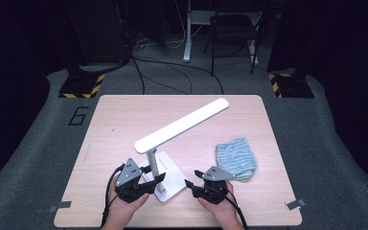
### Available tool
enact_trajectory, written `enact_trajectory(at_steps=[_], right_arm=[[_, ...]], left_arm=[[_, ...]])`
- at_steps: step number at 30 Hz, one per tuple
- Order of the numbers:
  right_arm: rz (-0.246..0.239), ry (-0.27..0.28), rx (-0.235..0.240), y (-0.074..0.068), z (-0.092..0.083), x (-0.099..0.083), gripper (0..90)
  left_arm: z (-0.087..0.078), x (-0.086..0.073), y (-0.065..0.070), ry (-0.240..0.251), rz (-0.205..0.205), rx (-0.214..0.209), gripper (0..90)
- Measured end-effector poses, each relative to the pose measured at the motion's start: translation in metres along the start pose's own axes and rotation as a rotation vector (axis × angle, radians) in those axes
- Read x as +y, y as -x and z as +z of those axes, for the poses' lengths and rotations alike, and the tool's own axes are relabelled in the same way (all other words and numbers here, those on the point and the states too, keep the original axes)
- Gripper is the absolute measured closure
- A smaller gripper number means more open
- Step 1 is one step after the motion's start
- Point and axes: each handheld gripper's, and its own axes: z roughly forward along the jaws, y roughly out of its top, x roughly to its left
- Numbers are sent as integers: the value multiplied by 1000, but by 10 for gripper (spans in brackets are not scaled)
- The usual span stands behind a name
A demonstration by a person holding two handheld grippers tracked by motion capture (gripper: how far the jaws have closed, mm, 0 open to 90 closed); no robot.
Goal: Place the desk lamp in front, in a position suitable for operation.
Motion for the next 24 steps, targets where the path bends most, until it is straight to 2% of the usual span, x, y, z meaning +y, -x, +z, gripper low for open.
enact_trajectory(at_steps=[2,5,10,11,16,21,24], right_arm=[[13,-10,-1,-1,1,-1,460],[5,-26,-4,-2,3,-2,459],[9,-43,-4,-2,5,-3,458],[10,-44,-9,-2,6,-4,458],[2,-41,-8,0,5,-4,458],[8,-37,-11,-1,3,-5,458],[-1,-38,-7,0,3,-5,458]], left_arm=[[1,0,1,-4,7,-11,514],[3,1,3,-6,21,-28,516],[10,3,2,4,46,-79,515],[10,4,1,-7,51,-92,515],[8,2,-4,2,39,-87,510],[1,-1,-10,9,25,-40,504],[-2,-2,-15,14,4,-27,502]])
